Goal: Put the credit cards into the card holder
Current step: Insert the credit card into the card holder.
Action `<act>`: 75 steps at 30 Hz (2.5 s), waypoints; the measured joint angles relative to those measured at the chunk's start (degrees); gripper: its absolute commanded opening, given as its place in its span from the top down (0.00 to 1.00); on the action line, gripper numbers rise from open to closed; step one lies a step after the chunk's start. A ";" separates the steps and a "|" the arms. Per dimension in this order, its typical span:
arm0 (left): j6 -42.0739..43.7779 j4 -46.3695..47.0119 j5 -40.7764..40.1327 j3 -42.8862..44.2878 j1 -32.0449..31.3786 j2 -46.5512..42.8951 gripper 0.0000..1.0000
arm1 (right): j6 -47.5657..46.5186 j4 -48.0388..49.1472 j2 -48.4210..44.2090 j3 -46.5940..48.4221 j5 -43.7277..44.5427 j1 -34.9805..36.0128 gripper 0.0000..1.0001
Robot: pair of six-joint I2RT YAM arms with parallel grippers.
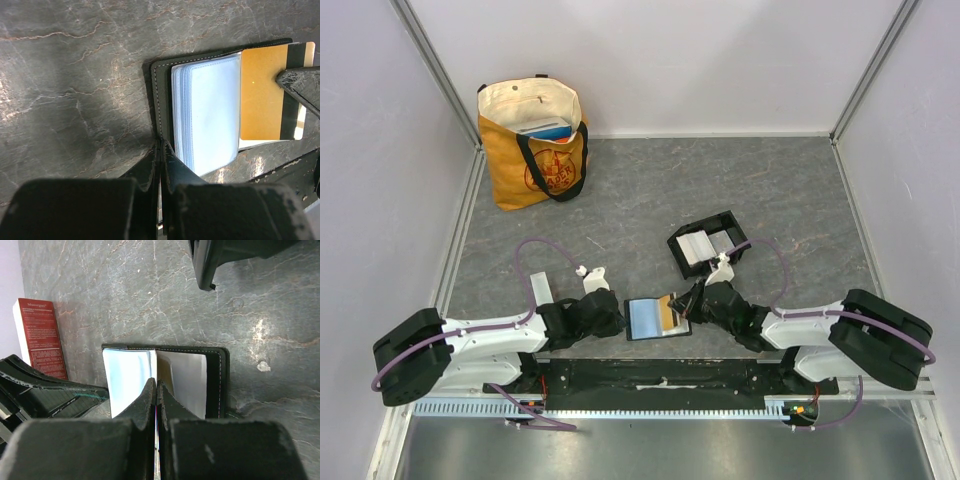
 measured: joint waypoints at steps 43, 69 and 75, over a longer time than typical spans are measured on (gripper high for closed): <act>0.00 0.85 0.07 0.66 0.00 1.60 0.98 | 1.84 14.71 6.93 -3.06 -3.72 -0.15 1.00; 0.00 0.90 0.61 0.83 0.37 1.88 0.98 | 2.97 19.54 12.94 -1.07 -4.96 1.22 0.98; 0.00 0.90 0.83 0.83 0.55 1.86 0.98 | 2.73 10.97 12.00 3.52 -3.85 2.89 0.80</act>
